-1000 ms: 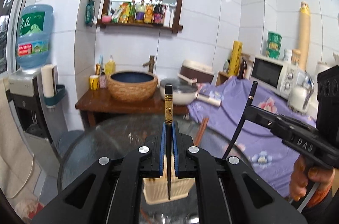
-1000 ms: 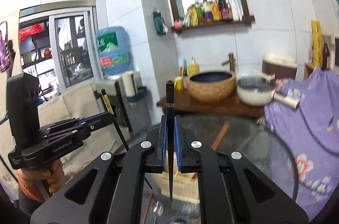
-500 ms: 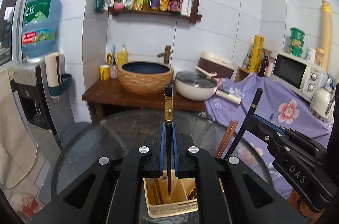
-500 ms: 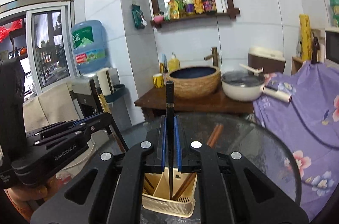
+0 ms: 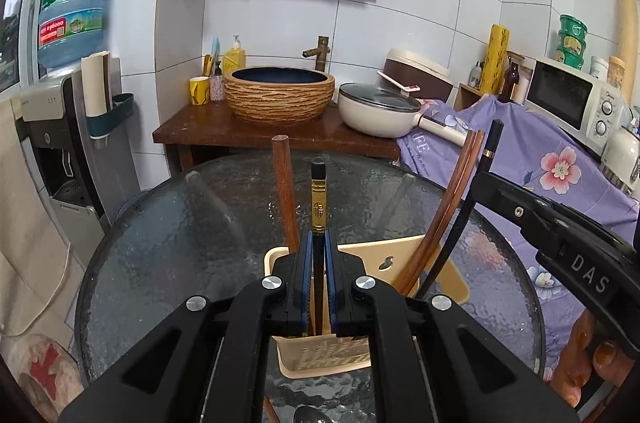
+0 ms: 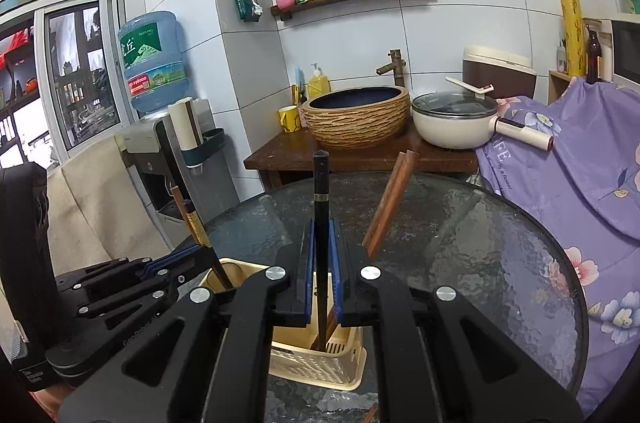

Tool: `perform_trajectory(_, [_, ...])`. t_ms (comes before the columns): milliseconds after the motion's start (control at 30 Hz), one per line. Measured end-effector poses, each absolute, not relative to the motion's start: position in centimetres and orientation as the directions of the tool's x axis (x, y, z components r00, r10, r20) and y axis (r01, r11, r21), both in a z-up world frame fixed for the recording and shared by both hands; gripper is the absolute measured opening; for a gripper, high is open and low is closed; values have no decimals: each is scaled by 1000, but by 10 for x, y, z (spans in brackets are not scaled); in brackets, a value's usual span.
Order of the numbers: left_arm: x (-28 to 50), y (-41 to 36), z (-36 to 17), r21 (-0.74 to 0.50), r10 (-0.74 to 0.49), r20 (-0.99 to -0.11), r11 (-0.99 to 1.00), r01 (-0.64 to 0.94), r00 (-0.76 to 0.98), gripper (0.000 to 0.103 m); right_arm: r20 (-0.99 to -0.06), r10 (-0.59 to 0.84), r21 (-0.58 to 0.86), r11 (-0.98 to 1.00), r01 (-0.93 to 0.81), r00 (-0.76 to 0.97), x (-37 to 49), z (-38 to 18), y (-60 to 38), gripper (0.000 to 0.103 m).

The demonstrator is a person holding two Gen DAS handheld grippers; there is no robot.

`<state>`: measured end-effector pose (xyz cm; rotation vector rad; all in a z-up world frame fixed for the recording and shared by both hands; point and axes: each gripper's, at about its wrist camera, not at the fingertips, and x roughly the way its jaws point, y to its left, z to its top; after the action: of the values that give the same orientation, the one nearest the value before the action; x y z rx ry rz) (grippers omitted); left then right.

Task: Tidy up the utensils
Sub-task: 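Open both tools to release the chopsticks into the holder, then move both open tools back over the remaining spoons and chopsticks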

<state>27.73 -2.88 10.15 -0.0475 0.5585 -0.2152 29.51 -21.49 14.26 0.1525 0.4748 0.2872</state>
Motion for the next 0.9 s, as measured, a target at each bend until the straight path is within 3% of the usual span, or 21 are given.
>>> perform_trajectory(300, [273,-29,99,-95,-211,-507,977,189,836,6,-406,302,213,949,-233,862,290,142,-219,10])
perform_trajectory(367, [268,-27,102,-92,-212,-495,977,192,843,15,-395,294,200,952,-230,870,285,143,-219,20])
perform_trajectory(433, [259,-24,105,-101,-212,-476,977,187,853,38,-374,288,201,953,-226,882,278,145,-222,47])
perform_trajectory(633, [220,1,106,-129,-179,-408,982,138,895,74,-355,278,203,955,-217,892,247,144,-231,51])
perform_trajectory(733, [202,14,97,-163,-180,-407,979,123,895,83,-357,286,206,953,-224,889,228,137,-232,62])
perform_trajectory(867, [188,21,81,-153,-160,-433,983,103,887,92,-384,280,172,958,-230,880,206,119,-228,63])
perform_trajectory(900, [186,22,78,-153,-158,-439,983,100,885,93,-391,282,173,958,-230,876,201,114,-228,68])
